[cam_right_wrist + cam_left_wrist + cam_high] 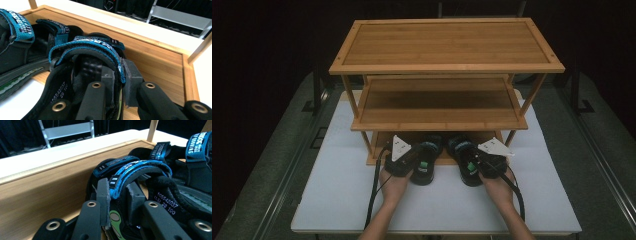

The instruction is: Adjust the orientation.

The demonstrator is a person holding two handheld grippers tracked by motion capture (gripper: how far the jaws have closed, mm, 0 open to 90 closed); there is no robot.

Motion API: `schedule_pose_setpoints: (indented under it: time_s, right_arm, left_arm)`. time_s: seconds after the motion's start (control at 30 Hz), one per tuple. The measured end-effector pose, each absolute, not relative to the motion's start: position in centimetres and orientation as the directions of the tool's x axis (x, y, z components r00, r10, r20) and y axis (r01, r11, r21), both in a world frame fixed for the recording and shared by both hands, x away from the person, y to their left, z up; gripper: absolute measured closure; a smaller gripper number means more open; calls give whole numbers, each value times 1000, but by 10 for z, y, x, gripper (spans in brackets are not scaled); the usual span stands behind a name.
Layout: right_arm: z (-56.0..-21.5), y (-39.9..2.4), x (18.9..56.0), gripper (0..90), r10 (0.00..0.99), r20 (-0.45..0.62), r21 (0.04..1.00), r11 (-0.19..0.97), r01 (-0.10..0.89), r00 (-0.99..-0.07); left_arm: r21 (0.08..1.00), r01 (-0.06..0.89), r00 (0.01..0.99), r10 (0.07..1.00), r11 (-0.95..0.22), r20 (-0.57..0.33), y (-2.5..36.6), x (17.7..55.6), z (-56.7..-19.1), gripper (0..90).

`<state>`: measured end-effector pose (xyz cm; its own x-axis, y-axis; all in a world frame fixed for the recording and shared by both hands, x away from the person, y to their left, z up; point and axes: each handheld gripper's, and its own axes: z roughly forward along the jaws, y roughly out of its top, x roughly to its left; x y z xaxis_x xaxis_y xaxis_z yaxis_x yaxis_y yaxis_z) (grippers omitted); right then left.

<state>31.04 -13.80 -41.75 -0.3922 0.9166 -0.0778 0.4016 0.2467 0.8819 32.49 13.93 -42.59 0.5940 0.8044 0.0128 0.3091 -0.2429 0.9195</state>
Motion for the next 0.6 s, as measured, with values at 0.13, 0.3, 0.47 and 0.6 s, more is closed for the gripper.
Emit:
schedule_pose_setpoints:
  time_s: [0.13,0.3,0.47,0.6]
  right_arm:
    - [-418,-140,312,781,917,-82,878,251,406,-391]
    - [-418,-140,312,737,920,-82,880,247,405,-383]
    - [-416,-143,312,666,919,-92,879,256,402,-384]
    - [-414,-144,311,653,913,-96,878,265,398,-397]
  left_arm:
    - [919,307,597,802,-248,16,141,325,-426,728]
    - [917,297,605,796,-268,36,140,323,-425,654]
    - [916,288,616,787,-279,46,143,321,-421,609]
    - [916,272,623,779,-295,66,144,318,-419,587]
